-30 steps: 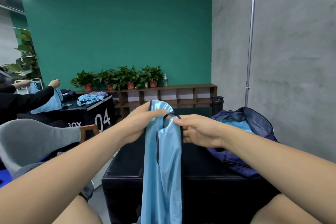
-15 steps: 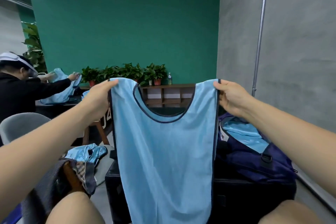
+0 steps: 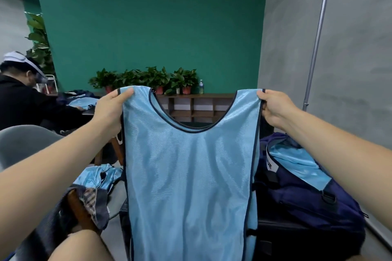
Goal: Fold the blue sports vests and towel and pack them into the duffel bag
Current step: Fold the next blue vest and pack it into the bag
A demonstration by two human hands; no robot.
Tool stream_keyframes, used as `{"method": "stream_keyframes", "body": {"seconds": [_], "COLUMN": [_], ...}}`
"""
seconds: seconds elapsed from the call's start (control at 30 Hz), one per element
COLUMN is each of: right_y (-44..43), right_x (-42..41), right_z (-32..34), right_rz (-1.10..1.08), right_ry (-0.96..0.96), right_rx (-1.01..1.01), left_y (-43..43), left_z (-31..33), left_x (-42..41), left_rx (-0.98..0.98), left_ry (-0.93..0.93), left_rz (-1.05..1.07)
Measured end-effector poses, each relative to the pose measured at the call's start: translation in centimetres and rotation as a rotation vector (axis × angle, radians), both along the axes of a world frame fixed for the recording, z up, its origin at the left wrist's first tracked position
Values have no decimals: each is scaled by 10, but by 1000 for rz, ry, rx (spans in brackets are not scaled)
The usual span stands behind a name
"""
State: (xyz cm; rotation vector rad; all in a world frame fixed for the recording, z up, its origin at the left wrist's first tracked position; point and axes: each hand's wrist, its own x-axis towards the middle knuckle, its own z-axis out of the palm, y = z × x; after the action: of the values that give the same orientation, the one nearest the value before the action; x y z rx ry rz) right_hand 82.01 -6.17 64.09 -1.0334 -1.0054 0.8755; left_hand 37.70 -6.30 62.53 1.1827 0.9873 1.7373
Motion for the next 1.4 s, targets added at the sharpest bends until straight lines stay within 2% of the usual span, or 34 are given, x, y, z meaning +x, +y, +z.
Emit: {"method": "stream_keyframes", "body": {"seconds": [0.2, 0.4, 0.67, 0.93, 1.1, 1.4], "right_y": [47, 83, 172, 247, 286, 342], "right_x": [-6, -8, 0, -6, -9, 15], "right_z": [-15, -33, -81, -132, -161, -205], "right_rz": [-21, 62, -86, -39, 25, -97], "right_ry": [44, -95, -172, -212, -304, -355], "right_rx": [-49, -73, -166, -409, -576, -684], "left_y": [44, 88, 168, 245, 288, 350], "left_z": [-17, -40, -95, -161, -187, -212], "left_x": [-8, -19, -30, -24, -14, 11], "left_rx": [-143, -147, -172, -366, -474, -549], "left_ry": [-116, 3, 160, 201, 202, 312], "left_rz": [41, 89, 81, 54, 20, 48]}}
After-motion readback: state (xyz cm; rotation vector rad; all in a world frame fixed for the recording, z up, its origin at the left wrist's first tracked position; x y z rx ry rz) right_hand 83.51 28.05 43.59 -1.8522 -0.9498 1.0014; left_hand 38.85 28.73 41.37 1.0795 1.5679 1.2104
